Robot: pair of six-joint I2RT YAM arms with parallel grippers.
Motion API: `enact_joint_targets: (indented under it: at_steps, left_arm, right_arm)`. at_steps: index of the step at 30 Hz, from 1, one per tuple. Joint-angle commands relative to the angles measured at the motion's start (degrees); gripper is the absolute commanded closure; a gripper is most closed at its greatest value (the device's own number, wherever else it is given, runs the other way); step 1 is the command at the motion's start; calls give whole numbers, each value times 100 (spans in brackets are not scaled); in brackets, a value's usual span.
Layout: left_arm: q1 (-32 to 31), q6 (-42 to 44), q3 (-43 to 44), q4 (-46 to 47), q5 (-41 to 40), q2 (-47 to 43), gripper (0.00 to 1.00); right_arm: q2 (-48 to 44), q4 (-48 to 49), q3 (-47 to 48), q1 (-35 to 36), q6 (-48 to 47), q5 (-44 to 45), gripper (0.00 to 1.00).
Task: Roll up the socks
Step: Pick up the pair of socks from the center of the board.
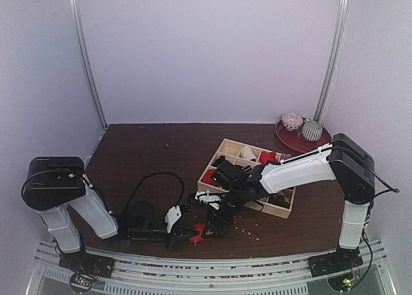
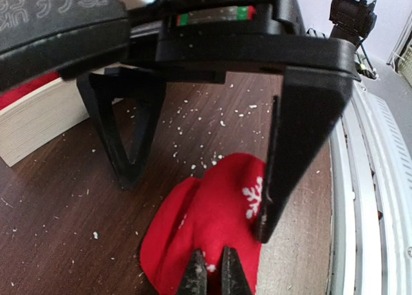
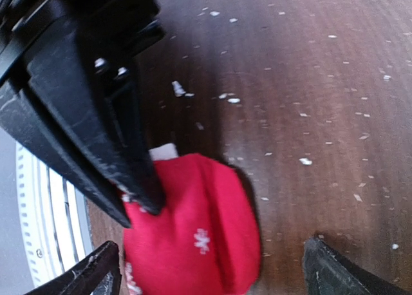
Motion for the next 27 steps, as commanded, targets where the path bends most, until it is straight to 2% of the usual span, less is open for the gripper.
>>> enact_joint_targets:
  at_steps: [1,9,14,20,25,27]
  left_arm:
    - [-38,28,-256,-1159,102,198,100]
    - [-37,32,-218,-1188,84,262,100]
    - [-43,56,-161,-1237,115,303,100]
    - [-37,56,-159,-1250,115,294,100]
    - [-37,55,-168,-1252,87,220,100]
    - [-42,60,-168,-1250,65,194,100]
  right_arm:
    - [104,74,79,-97,171,-80,2]
    - [175,235,-186,25,401,-600,9]
    - [229,381,-325,53,596,-787,17]
    - [305,363,-306,45,660,-862,35]
    - [445,370,-262,49,765,-838,54]
    - [462,409,-283,58,810,-848,66]
